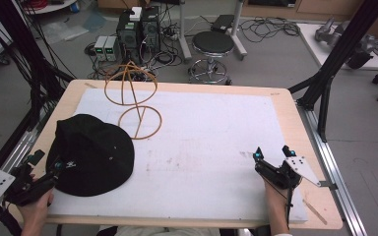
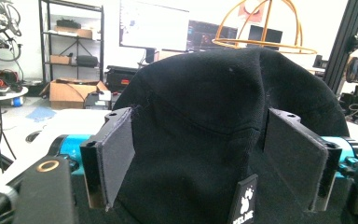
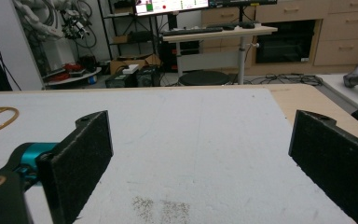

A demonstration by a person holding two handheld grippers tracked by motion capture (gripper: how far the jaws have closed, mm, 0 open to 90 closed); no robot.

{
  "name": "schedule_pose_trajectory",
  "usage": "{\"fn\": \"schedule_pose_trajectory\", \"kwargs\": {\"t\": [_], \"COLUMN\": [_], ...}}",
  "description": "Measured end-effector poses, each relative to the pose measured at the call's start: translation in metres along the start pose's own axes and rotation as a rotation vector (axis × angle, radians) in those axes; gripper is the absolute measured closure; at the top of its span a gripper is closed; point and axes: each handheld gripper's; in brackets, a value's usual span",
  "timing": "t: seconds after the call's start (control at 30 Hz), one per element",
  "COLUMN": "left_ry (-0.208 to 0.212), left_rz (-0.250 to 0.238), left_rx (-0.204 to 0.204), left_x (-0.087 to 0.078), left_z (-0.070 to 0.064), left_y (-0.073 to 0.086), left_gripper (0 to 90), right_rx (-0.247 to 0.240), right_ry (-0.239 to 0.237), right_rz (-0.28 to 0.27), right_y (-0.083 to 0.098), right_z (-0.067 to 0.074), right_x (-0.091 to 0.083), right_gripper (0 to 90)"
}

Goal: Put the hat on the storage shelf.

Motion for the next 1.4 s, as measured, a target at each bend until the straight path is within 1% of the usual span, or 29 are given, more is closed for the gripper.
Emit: {"fn": "schedule_pose_trajectory", "kwargs": {"t": [0.7, 0.8, 0.87, 0.9, 1.1, 1.27, 1.37, 1.4], "left_ry": [0.001, 0.001, 0.01, 0.01, 0.032, 0.047, 0.058, 0.067], "left_rz": [0.012, 0.014, 0.017, 0.017, 0.016, 0.011, 0.017, 0.029], "left_rx": [-0.005, -0.01, -0.016, -0.016, -0.002, 0.001, -0.016, -0.018], "left_x": [0.001, 0.001, 0.002, 0.002, 0.005, 0.01, 0.014, 0.017], "left_z": [0.001, 0.001, 0.001, 0.001, -0.005, -0.008, -0.008, -0.008], "left_y": [0.001, 0.001, 0.001, 0.001, -0.001, -0.006, -0.008, -0.008], "left_gripper": [25.1, 25.1, 25.1, 25.1, 25.1, 24.9, 24.9, 24.9], "right_rx": [0.005, 0.011, 0.017, 0.011, 0.001, -0.002, -0.006, -0.006], "right_ry": [-0.006, -0.013, -0.021, -0.022, -0.023, -0.023, -0.027, -0.027], "right_rz": [0.016, 0.032, 0.036, 0.035, 0.042, 0.041, 0.042, 0.04], "right_y": [0.001, 0.001, 0.001, 0.001, 0.001, 0.002, 0.002, 0.002], "right_z": [0.0, 0.0, 0.001, 0.001, 0.002, 0.001, 0.001, 0.001], "right_x": [0.001, 0.002, 0.002, 0.003, 0.003, 0.004, 0.004, 0.004], "right_gripper": [5.2, 5.2, 5.2, 5.2, 5.2, 5.2, 5.2, 5.2]}}
Point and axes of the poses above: each handheld gripper's, and its own axes: x roughly forward along the jaws, y roughly out of its underside, z roughly to its left, and after that the axes turned 6 degrees about -z, right-handed
